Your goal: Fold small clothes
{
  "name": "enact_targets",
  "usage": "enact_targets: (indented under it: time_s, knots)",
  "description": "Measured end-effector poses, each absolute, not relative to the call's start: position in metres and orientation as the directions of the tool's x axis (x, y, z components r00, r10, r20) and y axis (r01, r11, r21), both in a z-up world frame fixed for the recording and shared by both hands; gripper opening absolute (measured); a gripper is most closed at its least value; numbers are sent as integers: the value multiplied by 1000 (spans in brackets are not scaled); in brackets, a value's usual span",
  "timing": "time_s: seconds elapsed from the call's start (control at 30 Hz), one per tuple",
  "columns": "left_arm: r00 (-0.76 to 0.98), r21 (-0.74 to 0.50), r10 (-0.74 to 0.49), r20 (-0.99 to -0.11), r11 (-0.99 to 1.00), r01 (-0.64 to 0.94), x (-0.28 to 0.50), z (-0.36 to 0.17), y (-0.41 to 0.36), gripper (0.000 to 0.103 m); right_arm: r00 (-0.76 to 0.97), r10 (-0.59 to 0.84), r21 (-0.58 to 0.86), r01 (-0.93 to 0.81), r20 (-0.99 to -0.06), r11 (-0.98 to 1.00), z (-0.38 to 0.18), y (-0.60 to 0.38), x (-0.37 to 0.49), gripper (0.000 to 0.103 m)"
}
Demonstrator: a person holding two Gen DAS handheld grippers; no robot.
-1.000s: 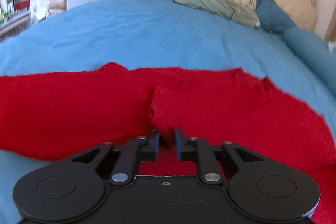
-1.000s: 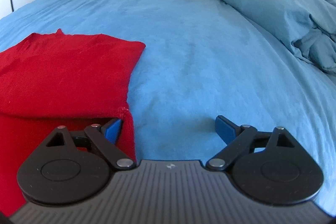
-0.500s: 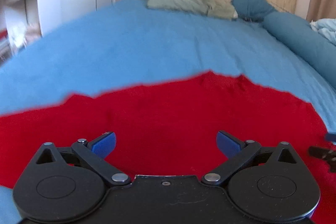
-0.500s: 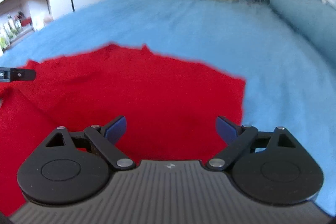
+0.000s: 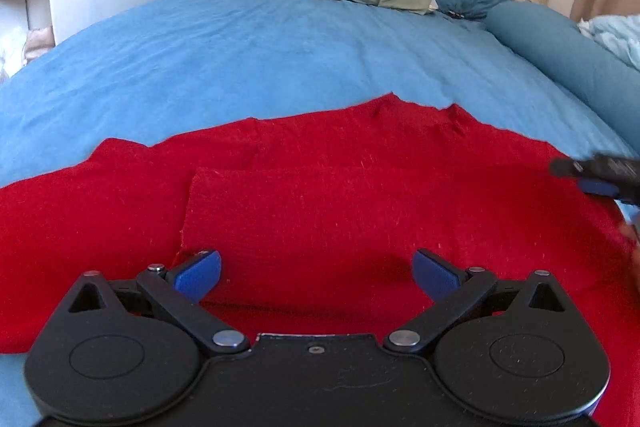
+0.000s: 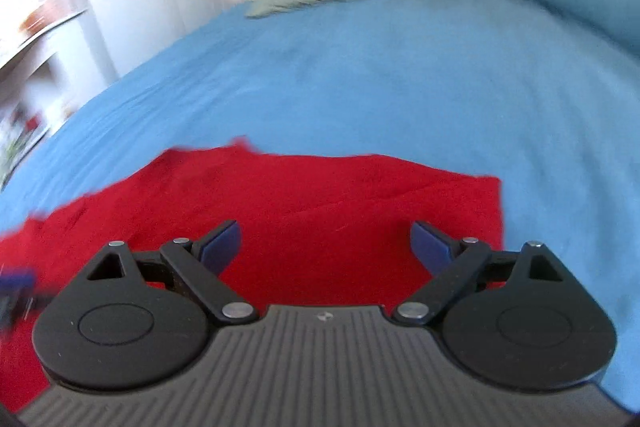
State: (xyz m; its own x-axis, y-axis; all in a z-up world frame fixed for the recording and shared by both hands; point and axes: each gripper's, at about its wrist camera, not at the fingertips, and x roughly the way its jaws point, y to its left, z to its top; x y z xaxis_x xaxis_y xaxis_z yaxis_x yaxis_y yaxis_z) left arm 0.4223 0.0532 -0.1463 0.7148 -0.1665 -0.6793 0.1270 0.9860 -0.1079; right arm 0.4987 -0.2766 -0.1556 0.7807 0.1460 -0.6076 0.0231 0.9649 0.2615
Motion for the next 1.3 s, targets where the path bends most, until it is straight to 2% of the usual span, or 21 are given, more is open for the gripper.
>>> enact_targets:
  time_s: [0.13,0.3,0.4,0.5,0.77,0.93,1.13,1.3]
  knots:
    - [713,-101,-171,-680,985,140,421,-149,55,103,786,58,254,129,-616,959,-164,-299,517,103]
    - [713,-115,-166,-681,986,120,422,-141,56,103,765,0,175,148,-644,973,-155,-291,515,103]
    - [731,-141,-154,-664,987,80,417,-120,64,103,796,52,217,101,-604,971,-126,-285,500,103]
    - [768,-113,-106,-632,993,44,401,-82,76,103,816,70,229,78,-574,970,-87,-270,476,103]
    - [857,-90,1,-516,994,-55,340,23,142,103,866,125,131,-69,-484,989,23,-193,414,103]
    - [874,-125,67,-481,982,-144,297,60,208,103,848,239,142,-194,-473,971,50,-132,383,103]
    - [847,-135,185,-499,949,-286,265,50,300,103,818,310,139,-278,-485,951,37,-46,357,103]
    - [799,-215,233,-554,887,-409,243,4,379,102,775,325,131,-305,-541,943,1,15,342,103]
